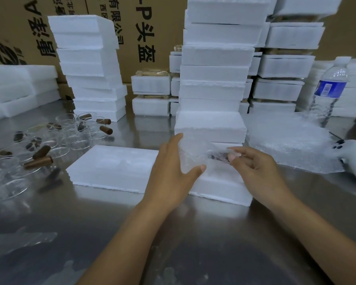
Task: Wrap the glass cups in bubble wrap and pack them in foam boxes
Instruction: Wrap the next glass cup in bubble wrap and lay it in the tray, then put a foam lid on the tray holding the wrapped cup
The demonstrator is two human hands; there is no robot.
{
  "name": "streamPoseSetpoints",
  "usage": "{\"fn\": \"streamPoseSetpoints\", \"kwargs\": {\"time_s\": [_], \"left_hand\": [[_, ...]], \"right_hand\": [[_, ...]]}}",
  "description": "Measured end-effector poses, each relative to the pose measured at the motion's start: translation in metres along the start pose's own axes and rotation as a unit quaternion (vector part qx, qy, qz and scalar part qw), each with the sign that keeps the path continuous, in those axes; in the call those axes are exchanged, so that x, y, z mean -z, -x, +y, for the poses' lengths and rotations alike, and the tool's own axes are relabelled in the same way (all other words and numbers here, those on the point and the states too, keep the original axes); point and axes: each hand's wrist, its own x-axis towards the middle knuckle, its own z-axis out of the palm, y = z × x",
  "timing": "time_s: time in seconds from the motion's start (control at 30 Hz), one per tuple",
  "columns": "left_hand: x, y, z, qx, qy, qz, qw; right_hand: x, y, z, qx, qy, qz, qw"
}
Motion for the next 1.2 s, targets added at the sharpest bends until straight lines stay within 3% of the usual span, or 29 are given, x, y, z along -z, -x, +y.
{"fn": "streamPoseSetpoints", "kwargs": {"time_s": [0.17, 0.4, 0.5, 0.57, 0.63, 0.73, 0.87, 1.03, 1.2], "left_hand": [[0.001, 0.002, -0.002, 0.013, -0.069, -0.010, 0.997], [0.005, 0.002, 0.004, 0.027, -0.058, -0.018, 0.998], [0.014, 0.003, 0.008, 0.051, -0.006, 0.059, 0.997], [0.020, 0.004, 0.007, 0.075, -0.039, 0.130, 0.988], [0.023, 0.005, 0.006, 0.106, -0.137, 0.147, 0.974], [0.023, 0.007, 0.008, 0.151, -0.238, 0.091, 0.955], [0.025, 0.008, 0.007, 0.162, -0.277, 0.050, 0.946], [0.023, 0.010, 0.005, 0.152, -0.312, 0.029, 0.937], [0.027, 0.012, 0.013, 0.104, -0.270, 0.109, 0.951]], "right_hand": [[0.000, 0.003, -0.001, -0.009, 0.006, 0.002, 1.000], [0.000, 0.004, -0.003, 0.006, 0.026, 0.005, 1.000], [0.002, 0.004, -0.005, 0.020, 0.008, 0.027, 0.999], [0.005, 0.003, -0.004, 0.011, 0.005, 0.058, 0.998], [0.006, 0.001, -0.002, -0.007, 0.020, 0.075, 0.997], [0.008, -0.003, 0.004, -0.079, 0.068, 0.045, 0.994], [0.016, -0.009, 0.005, -0.180, 0.010, 0.010, 0.984], [0.027, -0.012, 0.009, -0.199, -0.006, 0.066, 0.978], [0.030, -0.014, 0.009, -0.211, -0.050, 0.069, 0.974]]}}
